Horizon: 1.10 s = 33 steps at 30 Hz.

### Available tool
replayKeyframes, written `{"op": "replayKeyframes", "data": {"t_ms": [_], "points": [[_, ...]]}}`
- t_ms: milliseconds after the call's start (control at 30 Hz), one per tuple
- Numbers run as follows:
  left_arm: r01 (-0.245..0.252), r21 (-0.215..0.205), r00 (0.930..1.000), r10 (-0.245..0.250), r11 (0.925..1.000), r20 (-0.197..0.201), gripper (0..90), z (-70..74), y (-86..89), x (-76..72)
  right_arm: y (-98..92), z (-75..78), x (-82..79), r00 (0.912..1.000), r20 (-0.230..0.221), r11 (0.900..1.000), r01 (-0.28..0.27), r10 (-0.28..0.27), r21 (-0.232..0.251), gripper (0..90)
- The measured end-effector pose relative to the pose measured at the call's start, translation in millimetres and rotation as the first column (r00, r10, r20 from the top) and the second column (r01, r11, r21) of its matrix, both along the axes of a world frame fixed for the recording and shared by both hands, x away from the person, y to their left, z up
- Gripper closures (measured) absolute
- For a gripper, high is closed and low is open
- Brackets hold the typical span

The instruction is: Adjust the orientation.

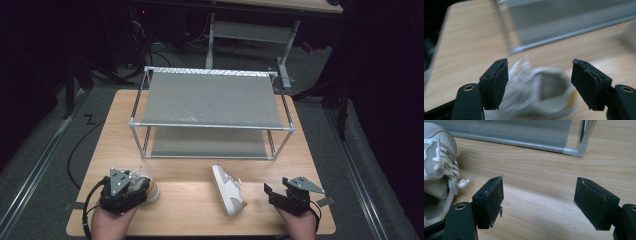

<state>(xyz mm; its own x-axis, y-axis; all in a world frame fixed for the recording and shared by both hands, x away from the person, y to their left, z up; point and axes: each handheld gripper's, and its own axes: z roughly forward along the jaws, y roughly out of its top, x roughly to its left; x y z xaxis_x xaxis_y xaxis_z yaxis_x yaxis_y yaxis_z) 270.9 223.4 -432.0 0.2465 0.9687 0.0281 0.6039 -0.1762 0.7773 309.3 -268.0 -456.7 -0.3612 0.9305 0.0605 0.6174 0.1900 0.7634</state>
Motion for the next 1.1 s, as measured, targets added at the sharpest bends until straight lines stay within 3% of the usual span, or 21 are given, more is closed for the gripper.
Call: {"op": "replayKeyframes", "data": {"t_ms": [33,100,167,200,233,333,433,667,700,733,767,800,833,867,900,933,967,1000,1033,1067,1100], "points": [[-0.052,0.072,0.9976,0.055,0.9961,-0.041,32.6,-11.7,1.2,2.5,-0.9,0.0,1.6,1.0,0.002,1.0,-0.006,0.006,-0.004,23.9],[-0.068,0.087,0.9951,0.074,0.9939,-0.066,35.3,-17.0,2.6,5.1,-1.5,0.4,2.1,1.0,0.004,1.0,-0.006,0.006,-0.004,23.9],[-0.086,-0.005,0.9913,0.085,0.9963,-0.101,51.7,-19.3,7.3,8.9,-3.1,1.9,1.7,1.0,0.01,1.0,0.002,-0.002,0.006,24.1],[-0.062,0.007,0.9932,0.062,0.9981,-0.098,56.5,-18.1,6.1,8.0,-3.5,2.3,1.1,0.9999,0.01,1.0,0.002,-0.002,0.008,24.2],[-0.058,0.016,0.9947,0.059,0.9982,-0.084,70.0,-16.6,4.6,5.9,-4.0,2.3,0.8,0.9999,0.012,1.0,0.001,-0.001,0.005,24.2],[-0.044,0.046,0.9966,0.047,0.998,-0.067,80.8,-13.3,3.2,4.7,-5.0,1.8,0.8,0.9999,0.01,1.0,0.004,-0.004,0.007,24.4],[-0.024,-0.007,0.9997,0.024,0.9997,0.009,84.0,-1.9,5.1,3.8,-6.4,0.5,2.4,0.9999,0.001,1.0,0.012,-0.012,0.013,24.6],[0.096,-0.044,0.9939,-0.094,0.9944,0.059,85.5,9.3,-18.0,8.9,-4.9,-0.8,1.6,0.9999,-0.003,1.0,0.013,-0.013,0.008,24.8],[0.151,-0.043,0.9868,-0.148,0.9876,0.067,85.5,12.7,-34.1,14.4,-4.6,-1.4,1.7,0.9999,-0.006,1.0,0.014,-0.014,0.008,24.8],[0.151,-0.043,0.9868,-0.148,0.9876,0.067,85.5,12.7,-34.1,14.4,-4.7,-1.7,1.9,0.9998,-0.008,1.0,0.016,-0.016,0.007,24.8],[0.204,-0.04,0.9751,-0.199,0.9782,0.097,85.5,17.1,-52.0,21.1,-4.9,-1.8,2.1,0.9998,-0.009,1.0,0.017,-0.017,0.008,24.8],[0.204,-0.04,0.9751,-0.199,0.9782,0.097,85.5,17.1,-52.0,21.1,-4.9,-1.8,2.1,0.9998,-0.009,1.0,0.017,-0.017,0.008,24.8],[0.249,-0.055,0.9628,-0.241,0.9669,0.122,85.5,20.5,-69.0,29.8,-5.4,-1.8,1.9,0.9997,-0.009,1.0,0.021,-0.021,0.011,24.9],[0.249,-0.055,0.9628,-0.241,0.9669,0.122,85.6,20.5,-69.0,29.8,-5.4,-1.8,1.9,0.9997,-0.009,1.0,0.021,-0.021,0.011,24.9],[0.295,-0.051,0.948,-0.285,0.9542,0.141,85.5,22.0,-86.6,36.5,-6.2,-1.2,1.1,0.9997,-0.007,1.0,0.024,-0.024,0.01,25.0],[0.32,-0.05,0.9392,-0.31,0.946,0.147,85.5,21.8,-94.4,38.5,-7.0,-0.9,0.7,0.9997,-0.005,1.0,0.024,-0.024,0.011,25.0],[0.343,-0.056,0.9324,-0.333,0.9377,0.141,85.5,20.6,-101.5,39.8,-7.8,-0.7,0.5,0.9997,-0.002,1.0,0.024,-0.024,0.012,25.0],[0.343,-0.056,0.9324,-0.333,0.9377,0.141,85.4,20.6,-101.5,39.8,-7.8,-0.7,0.5,0.9997,-0.002,1.0,0.024,-0.024,0.012,25.0],[0.38,-0.064,0.9218,-0.372,0.9227,0.108,85.2,14.4,-111.1,39.8,-9.4,-0.7,-0.2,0.9996,-0.006,0.999,0.029,-0.029,0.015,25.0],[0.38,-0.064,0.9218,-0.372,0.9227,0.108,85.0,14.4,-111.1,39.8,-9.4,-0.7,-0.2,0.9996,-0.006,0.999,0.029,-0.029,0.015,25.0],[0.393,-0.079,0.9187,-0.388,0.916,0.071,85.0,9.5,-113.2,39.9,-10.1,-1.0,-0.4,0.9995,-0.008,0.999,0.03,-0.03,0.017,25.0]]}}
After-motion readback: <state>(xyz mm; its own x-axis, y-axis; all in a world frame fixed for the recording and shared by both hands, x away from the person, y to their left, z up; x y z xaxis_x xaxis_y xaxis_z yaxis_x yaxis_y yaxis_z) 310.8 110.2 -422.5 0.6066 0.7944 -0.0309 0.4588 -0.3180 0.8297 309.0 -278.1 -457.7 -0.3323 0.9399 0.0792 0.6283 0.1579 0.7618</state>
